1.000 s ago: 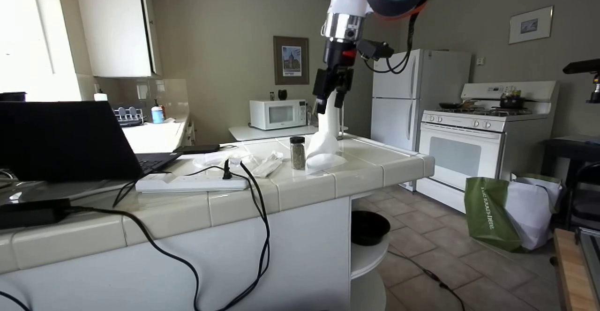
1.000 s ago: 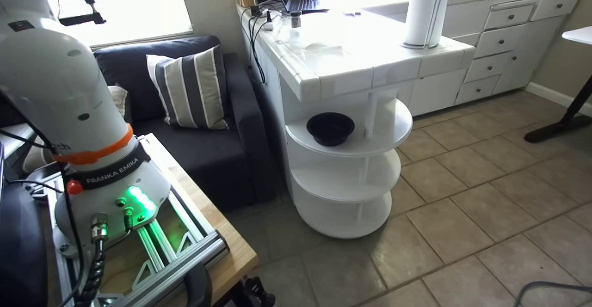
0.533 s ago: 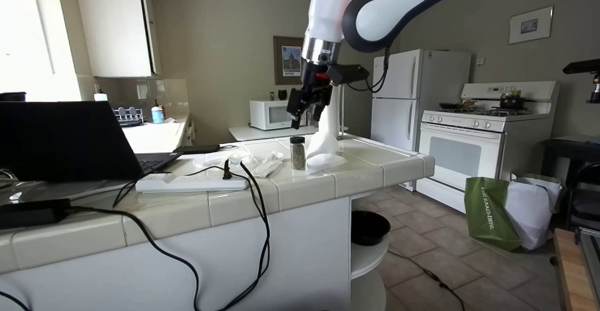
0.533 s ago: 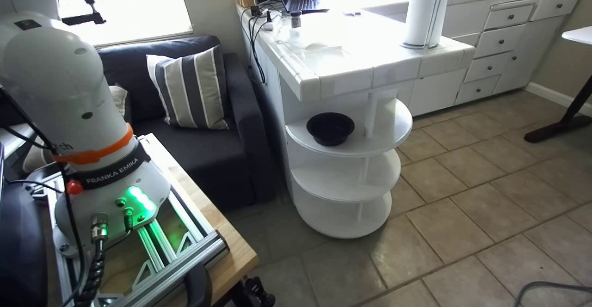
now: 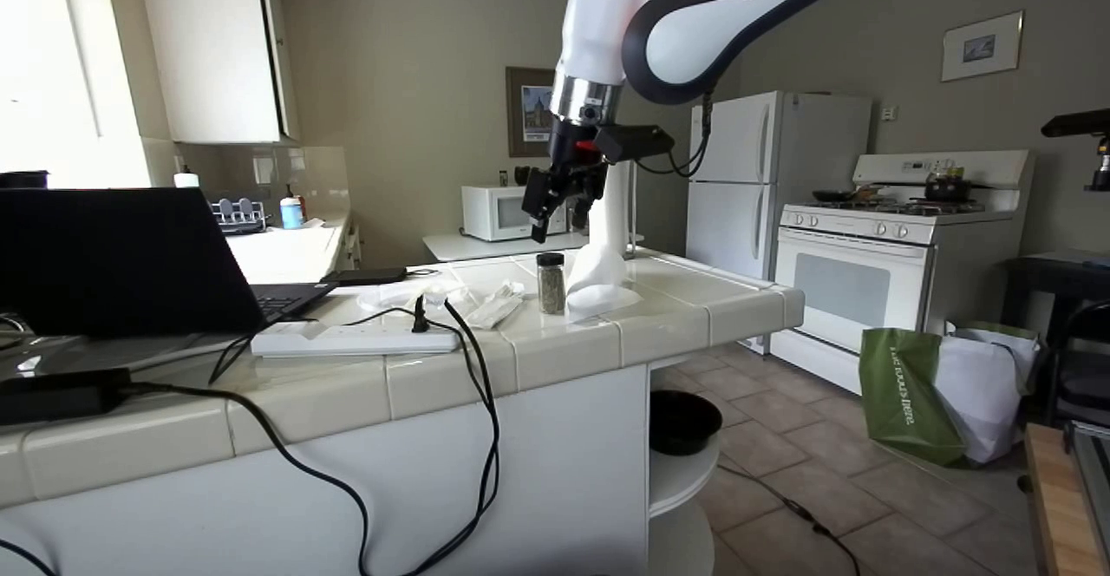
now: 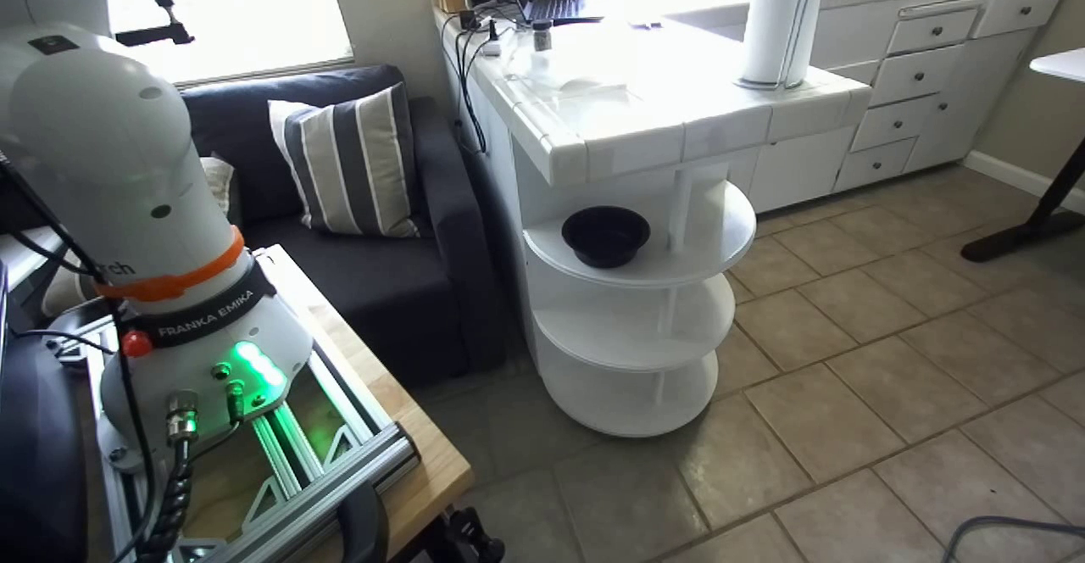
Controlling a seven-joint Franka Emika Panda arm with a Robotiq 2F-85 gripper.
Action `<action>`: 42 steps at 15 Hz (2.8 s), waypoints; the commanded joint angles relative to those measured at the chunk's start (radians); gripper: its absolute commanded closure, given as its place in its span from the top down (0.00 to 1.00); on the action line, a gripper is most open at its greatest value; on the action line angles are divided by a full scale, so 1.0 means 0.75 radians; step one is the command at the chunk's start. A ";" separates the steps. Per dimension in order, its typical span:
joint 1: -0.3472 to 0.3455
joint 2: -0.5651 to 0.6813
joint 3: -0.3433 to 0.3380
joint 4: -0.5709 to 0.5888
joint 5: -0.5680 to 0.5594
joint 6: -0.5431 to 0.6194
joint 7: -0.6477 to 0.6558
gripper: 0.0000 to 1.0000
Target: Put the spice the bottle on the lower shelf
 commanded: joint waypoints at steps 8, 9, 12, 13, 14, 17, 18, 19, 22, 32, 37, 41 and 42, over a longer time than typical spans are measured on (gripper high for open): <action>0.040 -0.018 -0.069 -0.100 0.026 0.181 0.042 1.00; 0.042 -0.018 -0.080 -0.117 0.013 0.214 0.056 1.00; 0.047 -0.025 -0.102 -0.174 0.012 0.276 0.075 1.00; 0.052 -0.027 -0.110 -0.189 0.001 0.292 0.088 1.00; 0.056 -0.026 -0.116 -0.204 -0.006 0.310 0.098 1.00; 0.082 -0.022 -0.144 -0.240 -0.052 0.373 0.148 1.00; 0.092 -0.021 -0.154 -0.251 -0.066 0.395 0.169 1.00; 0.103 -0.019 -0.167 -0.260 -0.092 0.411 0.193 1.00; 0.133 -0.021 -0.197 -0.286 -0.167 0.423 0.271 1.00; 0.200 0.019 -0.307 -0.306 -0.540 0.596 0.682 1.00; 0.241 0.046 -0.365 -0.288 -0.767 0.643 0.927 1.00; 0.266 0.061 -0.400 -0.274 -0.928 0.684 1.105 1.00; 0.272 0.064 -0.408 -0.269 -0.969 0.688 1.153 1.00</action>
